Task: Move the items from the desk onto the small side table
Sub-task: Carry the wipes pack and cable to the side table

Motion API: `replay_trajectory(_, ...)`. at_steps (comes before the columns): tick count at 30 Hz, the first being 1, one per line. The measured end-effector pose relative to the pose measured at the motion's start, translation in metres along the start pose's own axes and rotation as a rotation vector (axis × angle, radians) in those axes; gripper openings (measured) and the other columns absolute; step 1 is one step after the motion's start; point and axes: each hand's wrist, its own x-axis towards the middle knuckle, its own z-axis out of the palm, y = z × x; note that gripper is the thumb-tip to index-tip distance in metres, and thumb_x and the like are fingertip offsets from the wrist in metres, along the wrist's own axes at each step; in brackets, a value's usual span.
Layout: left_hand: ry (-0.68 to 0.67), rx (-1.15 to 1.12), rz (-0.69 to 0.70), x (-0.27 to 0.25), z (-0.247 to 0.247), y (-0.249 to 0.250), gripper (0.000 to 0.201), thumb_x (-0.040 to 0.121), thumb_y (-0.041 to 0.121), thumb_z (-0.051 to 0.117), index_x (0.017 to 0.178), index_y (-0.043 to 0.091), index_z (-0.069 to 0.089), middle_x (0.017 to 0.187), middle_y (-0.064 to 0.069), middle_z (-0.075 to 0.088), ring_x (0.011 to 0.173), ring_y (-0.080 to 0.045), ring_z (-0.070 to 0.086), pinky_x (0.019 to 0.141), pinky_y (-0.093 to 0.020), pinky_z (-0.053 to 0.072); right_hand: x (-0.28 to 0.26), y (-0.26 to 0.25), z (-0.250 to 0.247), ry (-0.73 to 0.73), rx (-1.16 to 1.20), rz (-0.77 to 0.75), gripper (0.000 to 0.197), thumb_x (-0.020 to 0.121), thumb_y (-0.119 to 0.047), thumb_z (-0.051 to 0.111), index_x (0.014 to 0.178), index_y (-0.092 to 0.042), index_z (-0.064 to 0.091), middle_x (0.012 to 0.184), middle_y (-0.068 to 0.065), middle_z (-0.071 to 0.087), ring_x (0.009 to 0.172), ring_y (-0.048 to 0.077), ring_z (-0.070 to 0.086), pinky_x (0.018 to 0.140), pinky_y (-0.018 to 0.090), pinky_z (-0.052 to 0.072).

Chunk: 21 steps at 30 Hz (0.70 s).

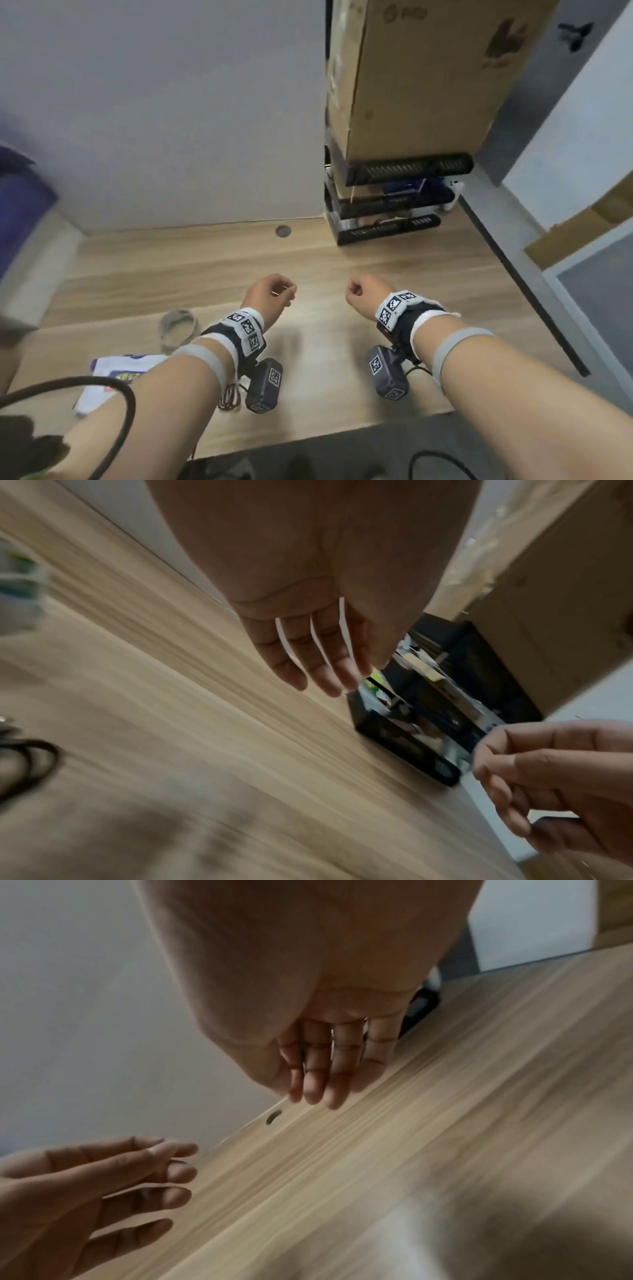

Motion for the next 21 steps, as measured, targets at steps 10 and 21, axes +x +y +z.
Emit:
replay_trajectory(10,0.381,-0.064,-0.326,-0.045,-0.083,-0.081,0.011,0.09,0.017,0.067,0.082,0.024,0.064,0.084,-0.006,0.07,0.076,-0.02,0.066,0.072,-0.03,0.051,0.085,-0.088,0.064,-0.286,-0.12,-0.318,0.009,0.084,-0.023,0.052,0.077,-0.025,0.056,0.084,-0.003,0.062,0.082,0.024,0.059,0.073,0.026,0.043)
replay_trajectory(21,0.277,0.512,-0.792,-0.123,-0.126,-0.19,0.088,0.078,0.03,0.072,0.152,0.035,0.025,0.163,-0.009,0.008,0.152,-0.028,0.008,0.12,-0.039,0.024,0.06,-0.155,0.171,-0.572,-0.635,-0.91,0.063,0.07,-0.032,0.074,0.128,-0.033,0.048,0.133,0.001,0.04,0.121,0.023,0.04,0.09,0.041,0.05)
